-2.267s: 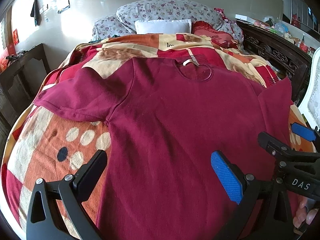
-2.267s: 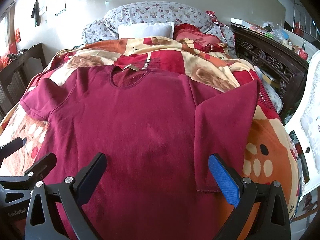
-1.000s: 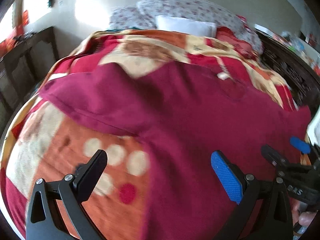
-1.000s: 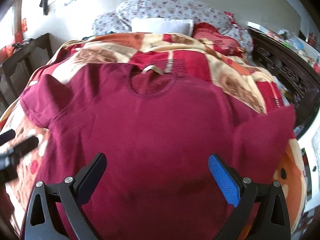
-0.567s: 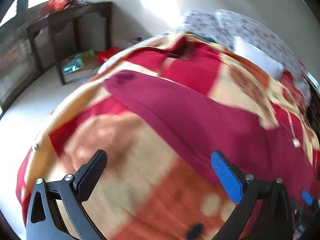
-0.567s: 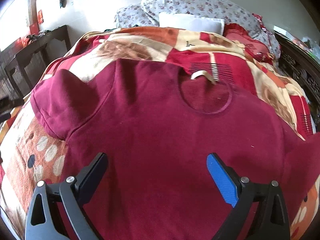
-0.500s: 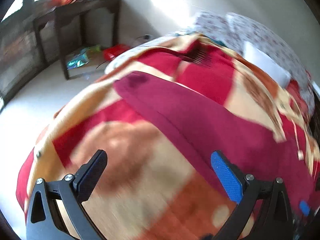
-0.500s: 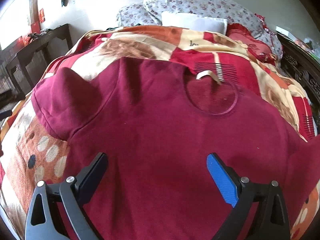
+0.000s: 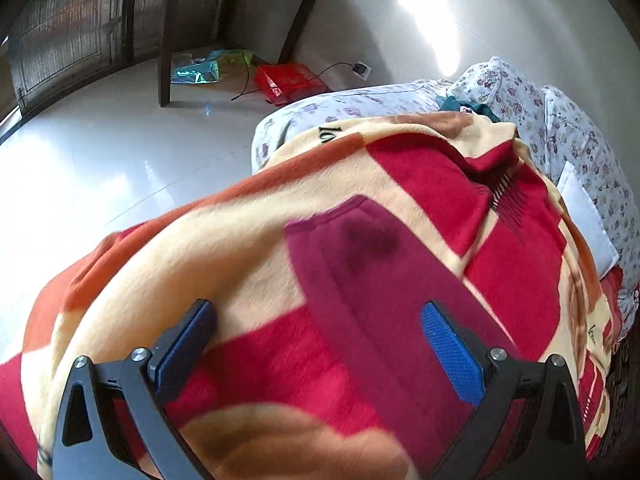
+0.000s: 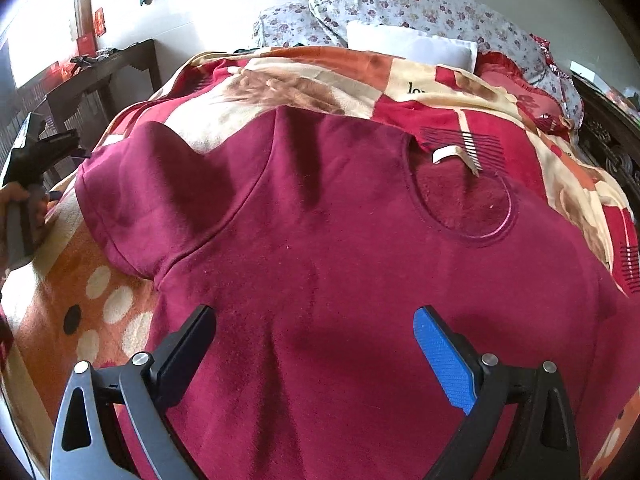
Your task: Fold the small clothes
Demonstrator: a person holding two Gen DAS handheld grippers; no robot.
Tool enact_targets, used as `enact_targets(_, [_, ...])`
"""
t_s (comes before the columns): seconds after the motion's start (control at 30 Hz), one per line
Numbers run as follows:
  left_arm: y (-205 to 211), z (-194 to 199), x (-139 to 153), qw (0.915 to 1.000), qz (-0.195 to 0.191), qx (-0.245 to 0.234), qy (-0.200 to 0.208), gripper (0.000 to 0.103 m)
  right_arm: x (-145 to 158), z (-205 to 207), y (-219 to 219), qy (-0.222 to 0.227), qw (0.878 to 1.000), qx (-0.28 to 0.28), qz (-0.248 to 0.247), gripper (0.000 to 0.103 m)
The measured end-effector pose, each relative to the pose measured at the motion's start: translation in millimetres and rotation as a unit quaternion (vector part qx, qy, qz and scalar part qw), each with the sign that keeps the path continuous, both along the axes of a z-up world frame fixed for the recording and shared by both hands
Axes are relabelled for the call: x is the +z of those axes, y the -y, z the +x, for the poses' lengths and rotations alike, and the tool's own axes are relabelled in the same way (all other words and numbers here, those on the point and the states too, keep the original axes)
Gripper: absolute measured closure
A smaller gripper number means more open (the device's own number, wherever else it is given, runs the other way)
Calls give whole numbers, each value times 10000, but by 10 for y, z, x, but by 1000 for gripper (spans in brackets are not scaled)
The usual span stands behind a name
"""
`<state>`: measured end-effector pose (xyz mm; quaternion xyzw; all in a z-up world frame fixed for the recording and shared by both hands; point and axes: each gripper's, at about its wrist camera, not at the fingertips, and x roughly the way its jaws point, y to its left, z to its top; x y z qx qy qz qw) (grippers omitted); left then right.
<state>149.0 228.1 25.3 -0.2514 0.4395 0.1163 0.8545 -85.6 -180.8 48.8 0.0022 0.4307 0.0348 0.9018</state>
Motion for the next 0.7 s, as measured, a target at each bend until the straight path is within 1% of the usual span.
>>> enact_targets(0.03, [4,55,-8,10000,37,-26,-36,8,-10,7,-4,-14,10000,6,17,3])
enact_targets(0.1, [26,165,-44,9998,91,-86,-146,11,-29,17,-13,-42,10000,22,21,3])
enact_targets(0.17, [27,218,-58,9997,170,-64,-172,14,-46,22,-25,-62,10000,36,11,3])
enact_targets(0.2, [35,231,-52,9996,220,-58,-160,19,-55,27,-26,-78,10000,49,18,3])
enact_targets(0.27, [55,252,-50,9994,290,-147,-127,34,-69,30,-31,-91,9999,53,39,3])
enact_targets(0.3, [73,272,-57,9992,308,-225,-125,55,-73,35,-31,-98,9999,53,48,3])
enact_targets(0.33, [87,286,-65,9989,355,-283,-148,71,-73,32,-35,-104,9999,57,63,3])
enact_targets(0.37, [86,284,-61,9988,357,-313,-112,79,-71,30,-38,-108,9999,62,76,3])
enact_targets(0.4, [73,269,-40,9989,277,-375,0,93,-68,28,-36,-103,9999,65,80,3])
enact_targets(0.5, [25,171,48,9990,118,-388,195,94,-41,12,-21,-79,9999,43,97,3])
enact_targets(0.57, [38,75,172,9981,105,-471,379,94,-17,-2,-5,-52,9999,18,128,2])
enact_targets(0.7, [152,-205,567,9924,81,-909,831,95,70,-56,31,40,9998,-50,199,2])
